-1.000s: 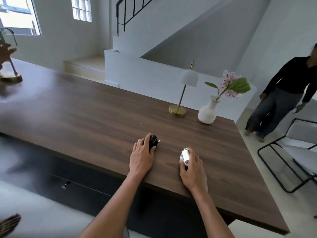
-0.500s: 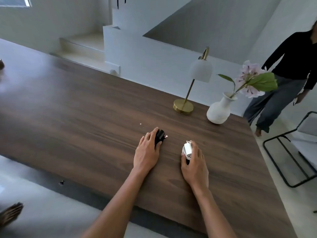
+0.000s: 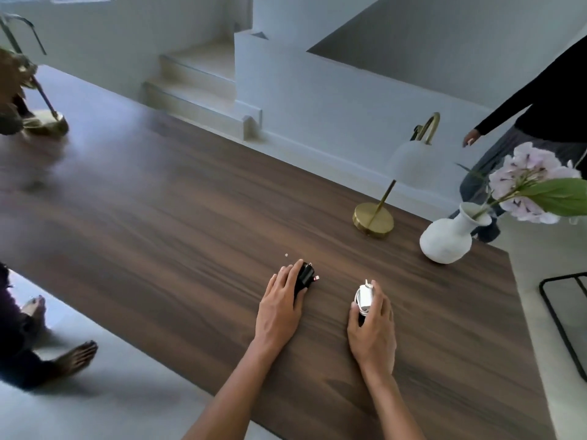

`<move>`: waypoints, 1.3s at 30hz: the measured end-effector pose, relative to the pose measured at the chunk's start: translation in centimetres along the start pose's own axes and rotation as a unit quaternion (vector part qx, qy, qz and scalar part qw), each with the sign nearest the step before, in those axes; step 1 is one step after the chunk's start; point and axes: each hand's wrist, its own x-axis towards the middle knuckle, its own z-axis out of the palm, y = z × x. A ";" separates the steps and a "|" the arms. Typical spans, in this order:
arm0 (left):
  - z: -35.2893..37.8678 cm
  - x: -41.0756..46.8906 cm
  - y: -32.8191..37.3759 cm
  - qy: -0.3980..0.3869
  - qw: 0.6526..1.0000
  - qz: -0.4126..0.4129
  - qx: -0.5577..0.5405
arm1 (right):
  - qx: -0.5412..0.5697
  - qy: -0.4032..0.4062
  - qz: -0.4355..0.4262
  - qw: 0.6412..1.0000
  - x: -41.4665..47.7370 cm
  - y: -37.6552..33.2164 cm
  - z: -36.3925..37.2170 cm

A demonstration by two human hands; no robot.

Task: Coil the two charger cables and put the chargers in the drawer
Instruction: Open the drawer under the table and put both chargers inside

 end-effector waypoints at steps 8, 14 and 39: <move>-2.7 -1.1 -2.1 -0.003 0.999 -0.008 0.043 | 0.021 -0.042 -0.023 0.999 -1.3 -2.7 2.0; -6.3 -0.9 -5.6 -0.003 0.999 -0.002 0.050 | 0.020 -0.049 -0.028 0.998 -3.5 -6.7 4.2; -18.4 -10.3 -18.5 -0.073 0.975 0.136 0.161 | -0.159 0.019 0.132 0.978 -21.2 -21.3 9.4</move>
